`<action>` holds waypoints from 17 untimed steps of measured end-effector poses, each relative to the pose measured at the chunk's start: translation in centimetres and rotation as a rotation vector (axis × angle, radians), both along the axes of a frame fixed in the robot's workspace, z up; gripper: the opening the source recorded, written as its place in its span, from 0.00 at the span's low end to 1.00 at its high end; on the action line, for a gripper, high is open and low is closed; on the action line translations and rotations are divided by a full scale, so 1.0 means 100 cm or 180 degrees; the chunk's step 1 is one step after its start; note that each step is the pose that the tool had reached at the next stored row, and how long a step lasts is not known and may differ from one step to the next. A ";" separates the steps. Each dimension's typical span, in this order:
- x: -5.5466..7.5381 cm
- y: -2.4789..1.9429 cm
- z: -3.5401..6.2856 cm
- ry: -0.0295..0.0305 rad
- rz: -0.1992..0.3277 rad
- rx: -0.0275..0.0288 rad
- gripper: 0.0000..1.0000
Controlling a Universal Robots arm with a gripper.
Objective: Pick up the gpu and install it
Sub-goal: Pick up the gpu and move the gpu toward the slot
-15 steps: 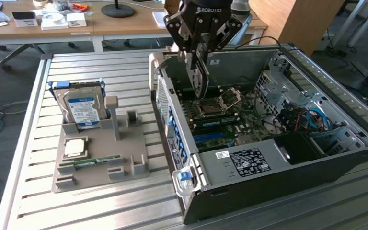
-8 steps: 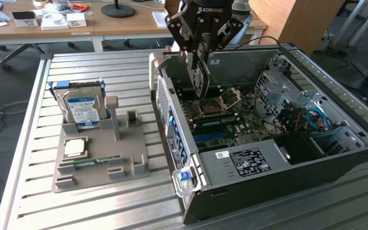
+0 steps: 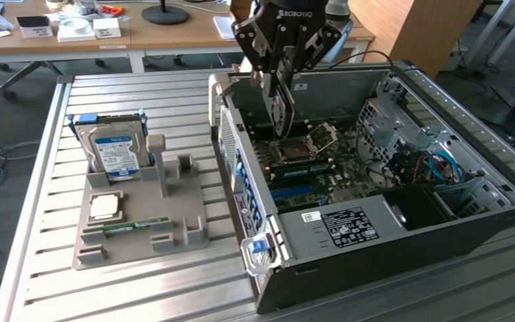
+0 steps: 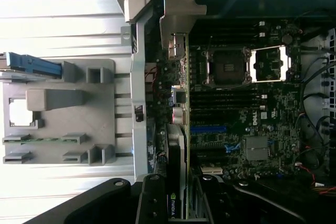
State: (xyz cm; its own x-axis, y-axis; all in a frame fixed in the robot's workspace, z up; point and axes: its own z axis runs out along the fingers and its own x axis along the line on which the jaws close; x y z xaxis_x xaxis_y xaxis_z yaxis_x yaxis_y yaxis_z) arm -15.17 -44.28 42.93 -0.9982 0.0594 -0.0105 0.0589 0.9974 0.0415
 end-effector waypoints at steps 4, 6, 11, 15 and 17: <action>0.001 0.0003 0.0000 0.0000 0.0000 0.0000 0.27; 0.001 0.0004 0.0000 0.0000 0.0000 0.0000 0.27; 0.003 0.0005 0.0000 0.0000 0.0000 0.0000 0.27; 0.004 0.0006 0.0000 0.0000 0.0000 0.0000 0.27; 0.005 0.0012 0.0000 0.0000 0.0000 0.0000 0.27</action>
